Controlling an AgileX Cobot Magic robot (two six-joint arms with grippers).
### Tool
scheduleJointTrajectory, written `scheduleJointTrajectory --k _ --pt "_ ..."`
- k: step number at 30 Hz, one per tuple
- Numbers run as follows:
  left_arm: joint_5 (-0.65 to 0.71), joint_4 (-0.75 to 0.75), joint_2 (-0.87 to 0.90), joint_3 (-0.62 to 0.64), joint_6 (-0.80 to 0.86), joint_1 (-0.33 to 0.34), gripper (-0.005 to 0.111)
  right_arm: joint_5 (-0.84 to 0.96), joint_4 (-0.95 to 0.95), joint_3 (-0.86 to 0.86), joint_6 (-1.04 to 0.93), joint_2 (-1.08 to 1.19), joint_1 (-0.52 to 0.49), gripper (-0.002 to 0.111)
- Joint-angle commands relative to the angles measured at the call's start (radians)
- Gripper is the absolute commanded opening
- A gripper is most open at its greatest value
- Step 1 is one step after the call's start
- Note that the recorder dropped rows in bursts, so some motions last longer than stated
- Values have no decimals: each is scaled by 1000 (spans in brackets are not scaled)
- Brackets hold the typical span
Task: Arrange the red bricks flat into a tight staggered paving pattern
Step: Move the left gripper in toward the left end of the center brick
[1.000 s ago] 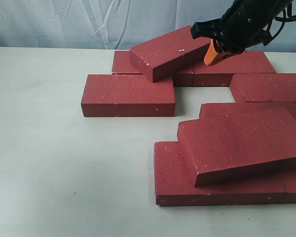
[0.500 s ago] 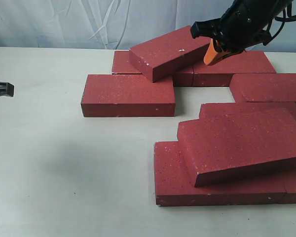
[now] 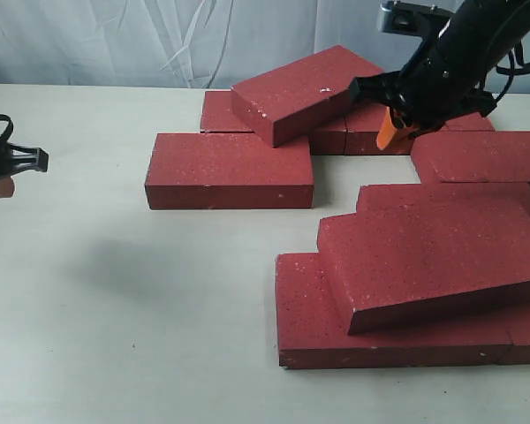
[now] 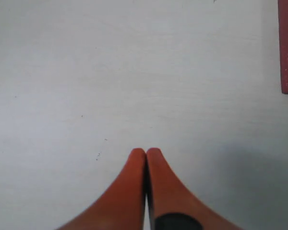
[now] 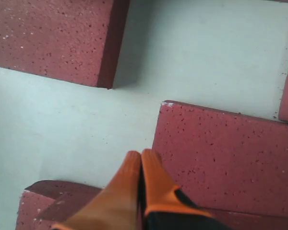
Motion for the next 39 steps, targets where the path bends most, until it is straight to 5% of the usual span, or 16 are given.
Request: scheduleJointTrajectory --k 1,13,29,39 --pt "-10 -19 16 -9 -1 1 0 -55 -11 34 -2 -11 -6 -1" --pt "-37 -21 60 -56 -1 1 0 24 5 34 -2 -32 -4 -1" --pt "-24 -91 324 -227 13 -1 0 1 31 38 0 -48 -4 -1" --pt "-20 -126 479 -350 32 -98 0 -5 30 38 0 -43 -4 -1"
